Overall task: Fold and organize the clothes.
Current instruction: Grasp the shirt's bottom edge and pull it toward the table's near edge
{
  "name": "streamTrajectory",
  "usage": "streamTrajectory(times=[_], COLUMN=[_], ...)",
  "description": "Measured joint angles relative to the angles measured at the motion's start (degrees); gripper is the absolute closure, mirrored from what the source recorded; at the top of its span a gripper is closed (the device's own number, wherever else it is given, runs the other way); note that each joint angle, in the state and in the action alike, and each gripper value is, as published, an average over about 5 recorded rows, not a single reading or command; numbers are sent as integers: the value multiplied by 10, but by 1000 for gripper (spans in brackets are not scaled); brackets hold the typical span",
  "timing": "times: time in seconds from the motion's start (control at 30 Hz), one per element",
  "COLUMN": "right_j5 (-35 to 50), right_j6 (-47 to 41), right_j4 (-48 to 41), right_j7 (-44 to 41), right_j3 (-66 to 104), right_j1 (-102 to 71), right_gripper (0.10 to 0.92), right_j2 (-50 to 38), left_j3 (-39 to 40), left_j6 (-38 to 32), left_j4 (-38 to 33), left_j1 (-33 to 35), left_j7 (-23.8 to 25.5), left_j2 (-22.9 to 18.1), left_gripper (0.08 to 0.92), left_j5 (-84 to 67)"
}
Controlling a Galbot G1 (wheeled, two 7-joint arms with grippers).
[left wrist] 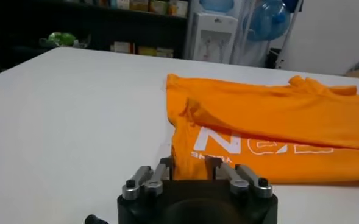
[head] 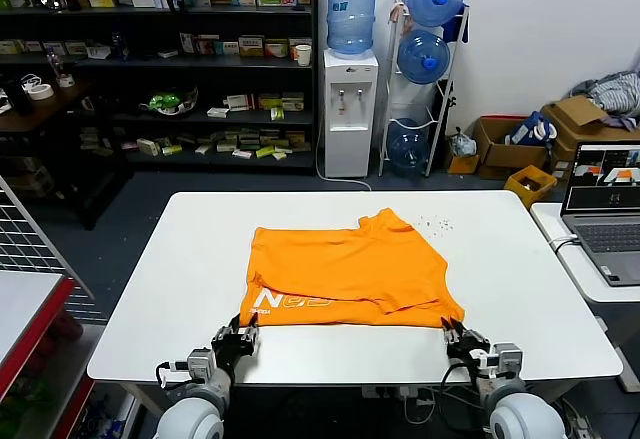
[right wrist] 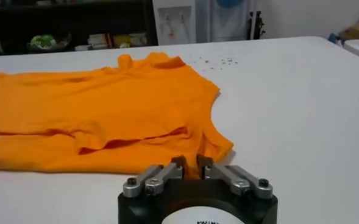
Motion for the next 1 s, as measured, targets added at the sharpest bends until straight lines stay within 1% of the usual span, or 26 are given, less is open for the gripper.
streamTrajectory(times=[0.07, 0.23, 0.33, 0.63, 1.0], right_j5=[3, 12, 17, 32, 34], right_j6=[-1, -3, -5, -21, -42], right_j4=[3, 18, 30, 86, 160], right_j7=[2, 11, 16, 40, 69], right_j3=[1, 7, 11, 23, 42], right_j1=[-3, -13, -23, -72, -163], right_gripper=[890, 901, 901, 901, 901], right_j2=[-2, -8, -13, -19, -13], left_j3=[0, -1, -4, -15, -21], left_j6=[0, 2, 3, 11, 17], left_j4=[-3, -17, -30, -79, -137], left_j1=[1, 8, 15, 45, 108], left_j7=[-2, -8, -12, -25, -35], left_j2=[1, 7, 13, 39, 71], left_gripper=[718, 859, 901, 904, 904], left_j5=[0, -4, -8, -24, -31])
